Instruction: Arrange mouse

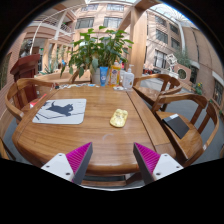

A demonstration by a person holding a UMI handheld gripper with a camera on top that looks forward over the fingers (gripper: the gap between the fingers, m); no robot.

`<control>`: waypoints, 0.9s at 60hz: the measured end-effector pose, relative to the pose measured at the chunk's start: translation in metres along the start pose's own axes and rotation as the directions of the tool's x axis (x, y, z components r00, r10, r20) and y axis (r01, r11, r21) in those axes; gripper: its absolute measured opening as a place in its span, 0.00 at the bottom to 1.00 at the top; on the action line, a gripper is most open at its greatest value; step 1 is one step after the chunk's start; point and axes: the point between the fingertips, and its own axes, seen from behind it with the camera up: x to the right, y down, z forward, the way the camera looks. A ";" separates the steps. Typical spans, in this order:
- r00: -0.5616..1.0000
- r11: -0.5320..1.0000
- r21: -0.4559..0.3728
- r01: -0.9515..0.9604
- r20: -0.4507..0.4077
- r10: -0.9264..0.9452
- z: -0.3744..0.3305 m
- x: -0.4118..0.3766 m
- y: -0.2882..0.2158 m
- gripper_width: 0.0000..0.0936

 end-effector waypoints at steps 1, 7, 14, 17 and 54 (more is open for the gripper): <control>1.000 1.000 -0.001 0.002 -0.005 -0.002 0.006 0.003 -0.003 0.90; 1.000 1.000 -0.001 0.015 -0.020 -0.015 0.042 0.014 -0.018 0.91; 1.000 1.000 -0.027 0.006 -0.027 -0.007 0.084 0.021 -0.031 0.91; 1.000 0.999 -0.045 -0.003 -0.031 0.002 0.099 0.025 -0.035 0.91; 0.998 0.994 -0.088 -0.064 0.012 0.065 0.177 0.001 -0.071 0.52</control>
